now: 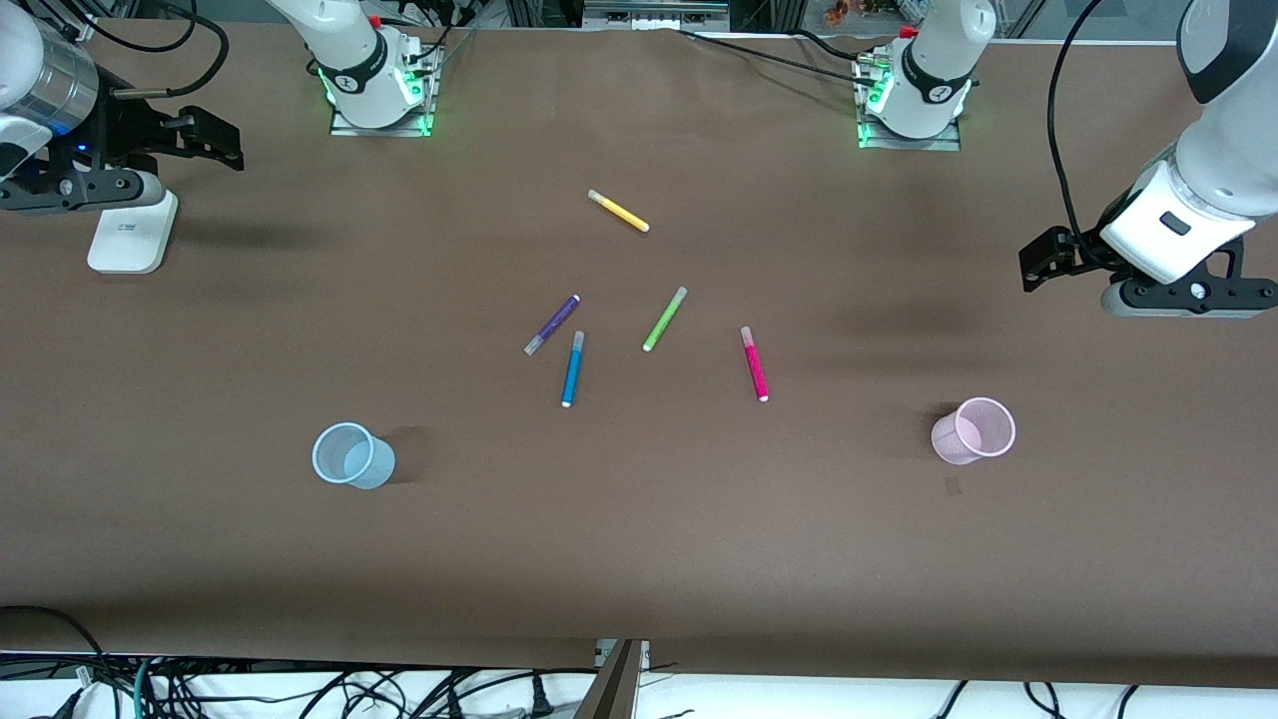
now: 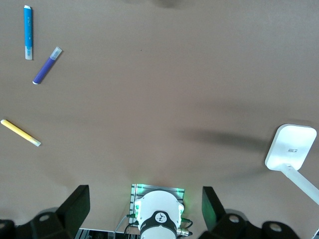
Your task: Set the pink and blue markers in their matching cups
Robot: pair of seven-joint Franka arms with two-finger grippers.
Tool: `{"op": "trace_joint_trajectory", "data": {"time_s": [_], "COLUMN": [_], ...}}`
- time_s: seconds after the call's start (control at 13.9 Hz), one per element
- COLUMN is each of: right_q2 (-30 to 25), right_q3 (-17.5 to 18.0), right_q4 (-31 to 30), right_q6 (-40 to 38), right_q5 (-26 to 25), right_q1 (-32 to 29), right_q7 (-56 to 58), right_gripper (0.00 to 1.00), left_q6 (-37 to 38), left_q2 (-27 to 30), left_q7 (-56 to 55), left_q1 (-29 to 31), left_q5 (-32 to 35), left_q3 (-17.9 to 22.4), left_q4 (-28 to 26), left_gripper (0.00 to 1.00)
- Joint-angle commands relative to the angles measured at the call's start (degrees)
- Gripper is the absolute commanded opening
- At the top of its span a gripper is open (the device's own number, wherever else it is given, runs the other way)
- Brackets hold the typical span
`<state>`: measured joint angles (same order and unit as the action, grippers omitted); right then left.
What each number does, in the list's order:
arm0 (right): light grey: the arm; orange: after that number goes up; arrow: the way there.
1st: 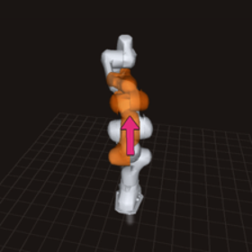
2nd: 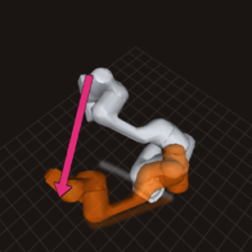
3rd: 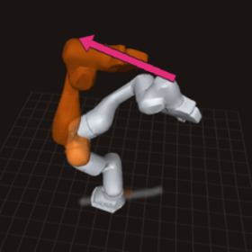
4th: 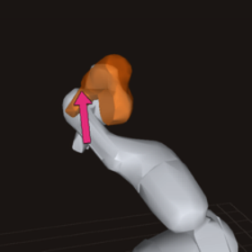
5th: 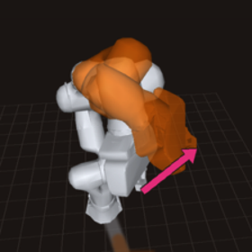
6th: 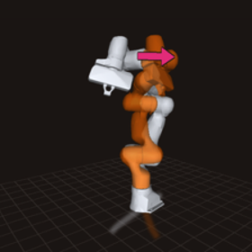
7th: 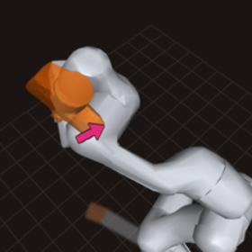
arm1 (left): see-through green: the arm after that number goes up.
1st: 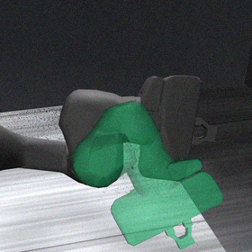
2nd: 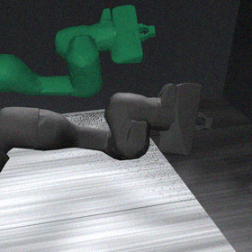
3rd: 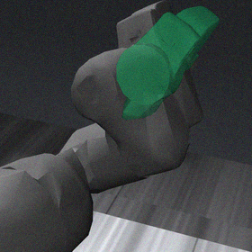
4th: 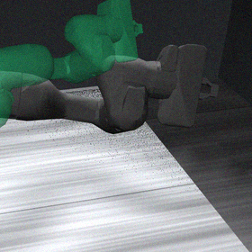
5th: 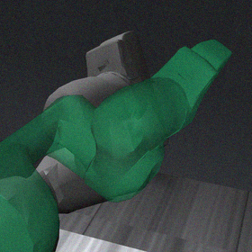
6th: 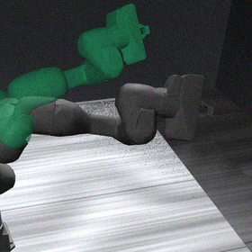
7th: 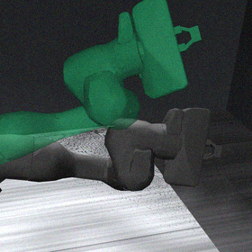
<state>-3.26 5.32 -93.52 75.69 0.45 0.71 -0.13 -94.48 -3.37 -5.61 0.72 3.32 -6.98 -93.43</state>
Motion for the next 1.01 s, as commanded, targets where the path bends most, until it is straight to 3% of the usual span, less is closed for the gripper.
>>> {"op": "trace_joint_trajectory", "data": {"time_s": [0.0,0.93], "right_q2": [0.8,2.0], "right_q3": [-0.2,-0.4], "right_q4": [1.8,1.8], "right_q6": [-1.4,-1.1], "right_q5": [0.8,0.9], "right_q1": [-0.2,-0.4], "right_q7": [0.3,0.7], "right_gripper": [0.99,0.99], "left_q6": [0.8,1.1], "left_q2": [0.5,0.6], "left_q7": [-0.3,-0.3], "left_q1": [-0.1,-0.1], "left_q5": [-1.5,-1.4], "left_q3": [0.0,-0.1], "left_q4": [0.4,0.3], "left_gripper": [1.0,1.0]}}
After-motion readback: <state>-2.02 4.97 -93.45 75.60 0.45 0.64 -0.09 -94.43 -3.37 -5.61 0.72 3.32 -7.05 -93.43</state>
